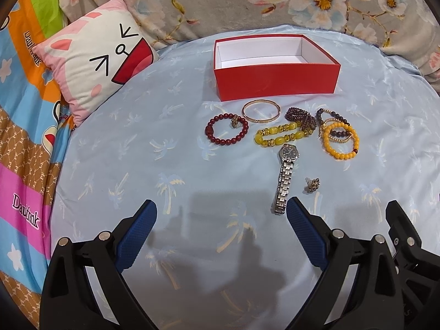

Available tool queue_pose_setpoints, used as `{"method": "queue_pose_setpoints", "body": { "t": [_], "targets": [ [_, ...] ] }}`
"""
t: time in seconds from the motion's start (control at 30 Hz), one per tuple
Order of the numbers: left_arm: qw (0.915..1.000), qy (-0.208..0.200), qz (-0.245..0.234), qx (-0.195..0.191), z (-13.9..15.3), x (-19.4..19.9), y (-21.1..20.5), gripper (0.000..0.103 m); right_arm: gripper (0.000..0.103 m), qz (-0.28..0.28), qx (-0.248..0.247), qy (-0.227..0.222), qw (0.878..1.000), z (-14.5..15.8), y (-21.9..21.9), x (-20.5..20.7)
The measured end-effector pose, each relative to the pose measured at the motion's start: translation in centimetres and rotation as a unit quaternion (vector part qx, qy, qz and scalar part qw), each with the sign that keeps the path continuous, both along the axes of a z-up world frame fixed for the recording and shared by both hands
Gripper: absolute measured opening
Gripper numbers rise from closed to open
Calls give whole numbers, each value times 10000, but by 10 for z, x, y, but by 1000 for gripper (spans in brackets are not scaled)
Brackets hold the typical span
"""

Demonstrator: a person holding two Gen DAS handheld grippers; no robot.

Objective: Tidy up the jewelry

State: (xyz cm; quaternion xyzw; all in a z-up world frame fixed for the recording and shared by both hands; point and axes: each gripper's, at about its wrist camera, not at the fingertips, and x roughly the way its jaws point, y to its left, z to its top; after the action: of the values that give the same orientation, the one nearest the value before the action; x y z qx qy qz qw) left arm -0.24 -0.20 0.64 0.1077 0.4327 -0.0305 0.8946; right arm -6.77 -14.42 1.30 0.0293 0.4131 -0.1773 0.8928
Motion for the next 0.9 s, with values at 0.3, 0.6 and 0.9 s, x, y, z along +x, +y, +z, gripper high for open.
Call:
{"method": "queue_pose_setpoints", "body": {
  "t": [0.3, 0.6, 0.9],
  "targets": [
    [10000, -12, 16, -86, -1, -1, 1, 90, 96, 0, 8, 0, 10000, 0, 0, 0],
    [9999, -104, 2, 10, 1, -4, -3, 90, 96, 0, 3, 4, 10000, 0, 0, 0],
    [10000, -66, -9, 14, 0, -4, -4, 90, 96, 5, 0, 5, 10000, 0, 0, 0]
  ]
}}
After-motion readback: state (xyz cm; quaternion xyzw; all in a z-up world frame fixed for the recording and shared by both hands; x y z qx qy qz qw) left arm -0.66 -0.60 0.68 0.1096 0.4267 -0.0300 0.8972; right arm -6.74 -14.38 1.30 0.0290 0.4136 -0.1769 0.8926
